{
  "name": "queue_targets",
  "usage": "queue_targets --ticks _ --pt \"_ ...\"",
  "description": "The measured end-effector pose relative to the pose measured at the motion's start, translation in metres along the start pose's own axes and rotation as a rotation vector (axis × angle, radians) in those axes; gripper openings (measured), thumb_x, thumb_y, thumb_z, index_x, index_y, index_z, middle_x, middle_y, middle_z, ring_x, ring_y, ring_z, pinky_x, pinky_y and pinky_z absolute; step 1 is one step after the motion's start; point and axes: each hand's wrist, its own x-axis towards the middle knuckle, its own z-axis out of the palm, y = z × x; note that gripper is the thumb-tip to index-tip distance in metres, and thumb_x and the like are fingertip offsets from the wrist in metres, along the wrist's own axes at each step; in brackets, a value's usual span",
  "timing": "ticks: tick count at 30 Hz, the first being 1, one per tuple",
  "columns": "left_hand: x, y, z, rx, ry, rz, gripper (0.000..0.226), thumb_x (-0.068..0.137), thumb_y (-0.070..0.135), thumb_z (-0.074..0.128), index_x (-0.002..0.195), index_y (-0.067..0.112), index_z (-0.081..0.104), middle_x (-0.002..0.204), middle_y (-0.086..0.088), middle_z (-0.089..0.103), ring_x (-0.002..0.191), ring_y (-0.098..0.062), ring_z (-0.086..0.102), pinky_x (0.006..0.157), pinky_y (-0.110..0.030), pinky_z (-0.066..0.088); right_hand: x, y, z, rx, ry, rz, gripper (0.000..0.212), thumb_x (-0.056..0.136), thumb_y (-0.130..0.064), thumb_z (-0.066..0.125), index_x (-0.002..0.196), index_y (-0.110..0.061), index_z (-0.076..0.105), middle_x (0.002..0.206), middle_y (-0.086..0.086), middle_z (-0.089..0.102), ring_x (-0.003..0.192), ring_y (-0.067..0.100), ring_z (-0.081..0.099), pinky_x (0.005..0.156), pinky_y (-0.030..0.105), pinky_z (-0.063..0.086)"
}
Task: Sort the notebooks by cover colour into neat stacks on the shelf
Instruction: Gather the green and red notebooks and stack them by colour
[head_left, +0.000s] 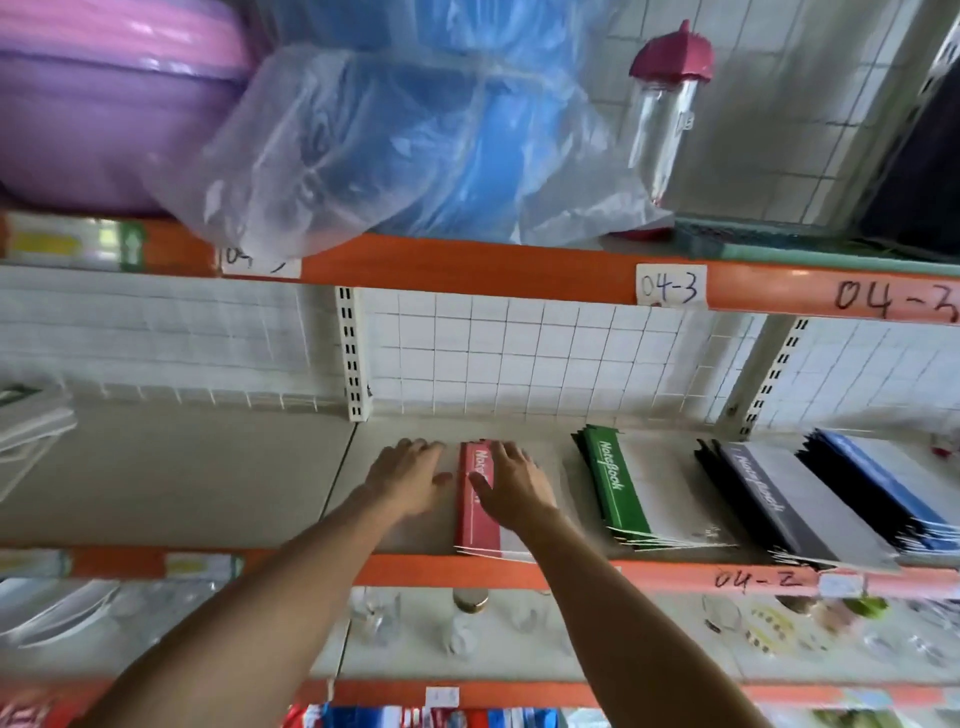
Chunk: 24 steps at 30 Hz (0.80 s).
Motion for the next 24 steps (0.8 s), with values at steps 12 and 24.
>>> queue_targets --ticks 12,24 --pt "-0.094 -0.227 -0.012 0.069 -0.06 -0.222 0.05 0.097 0.052 0.046 0.132 0.017 0.053 0.131 -0.006 0.061 0.124 -0.026 0.052 0.098 -0.038 0.045 0.014 -0.203 0.117 0.085 -0.164 -0.138 0.058 0.094 -0.042 0.057 0.143 -0.013 0.042 0.146 0.008 0.045 0.134 0.029 0.042 0.109 0.038 0.036" --pt "-0.135 -0.39 -0.035 0.148 -0.038 -0.453 0.049 0.097 0.049 0.047 0.131 0.015 0.055 0.129 -0.008 0.061 0.122 -0.028 0.052 0.098 -0.039 0.044 0.08 -0.343 0.196 0.098 -0.294 -0.311 0.061 0.096 -0.043 0.054 0.147 -0.015 0.036 0.15 0.007 0.041 0.137 0.028 0.037 0.112 0.037 0.031"
